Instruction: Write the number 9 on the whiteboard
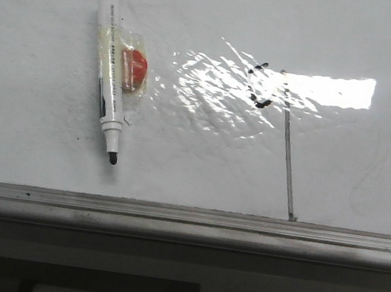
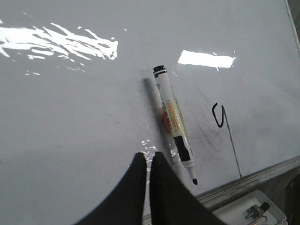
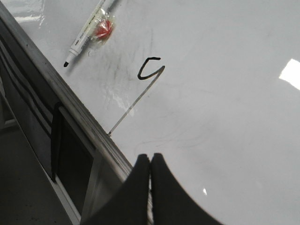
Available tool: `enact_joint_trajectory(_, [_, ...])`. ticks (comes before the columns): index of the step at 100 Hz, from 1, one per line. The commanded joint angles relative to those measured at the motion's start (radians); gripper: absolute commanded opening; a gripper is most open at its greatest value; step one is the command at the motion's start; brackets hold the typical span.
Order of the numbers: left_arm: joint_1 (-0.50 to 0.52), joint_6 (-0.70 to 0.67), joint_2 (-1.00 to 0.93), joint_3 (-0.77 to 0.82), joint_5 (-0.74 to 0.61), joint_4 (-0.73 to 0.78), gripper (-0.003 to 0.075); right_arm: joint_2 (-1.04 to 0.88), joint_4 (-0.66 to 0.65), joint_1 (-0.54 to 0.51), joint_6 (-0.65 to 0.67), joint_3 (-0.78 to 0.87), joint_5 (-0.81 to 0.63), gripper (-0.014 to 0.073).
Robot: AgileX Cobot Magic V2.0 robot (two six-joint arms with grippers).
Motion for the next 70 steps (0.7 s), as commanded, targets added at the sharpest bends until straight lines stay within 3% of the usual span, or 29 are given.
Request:
enact_joint_trajectory(1, [0.005,0.001,0.007,-0.021,0.003,0.008,-0.002,0.012,-0.026,-0.004,0.003,-0.023,-0.066,-0.0062])
enact_joint_trajectory(8, [0.032,0.003,0.005,-0.009,-0.023,0.198,-0.002,0.012,-0.026,-0.004,0.003,-0.023,-0.066,-0.0061])
enact_joint_trajectory(16, [0.093,-0.119,-0.011,0.011,-0.012,0.584,-0.002,0.012,-0.026,-0.004,0.003,-0.023,-0.066,-0.0061])
enact_joint_trajectory(30, [0.28,-0.75,-0.077,0.062,0.063,1.206,-0.002,0.012,-0.026,-0.004,0.003,-0.023,-0.066,-0.0061])
enact_joint_trajectory(37, [0.381,-1.002,-0.129,0.087,0.142,1.405,-0.002,0.012,-0.026,-0.004,0.003,-0.023,-0.066,-0.0061])
enact_joint_trajectory(47, [0.505,-1.177,-0.202,0.132,0.224,1.534,-0.002,0.012,-0.026,-0.004,0.003,-0.023,-0.066,-0.0061])
enact_joint_trajectory(70, [0.643,-1.18,-0.276,0.155,0.338,1.544,-0.002,0.012,-0.026,-0.004,0.003,-0.023,-0.066,-0.0061])
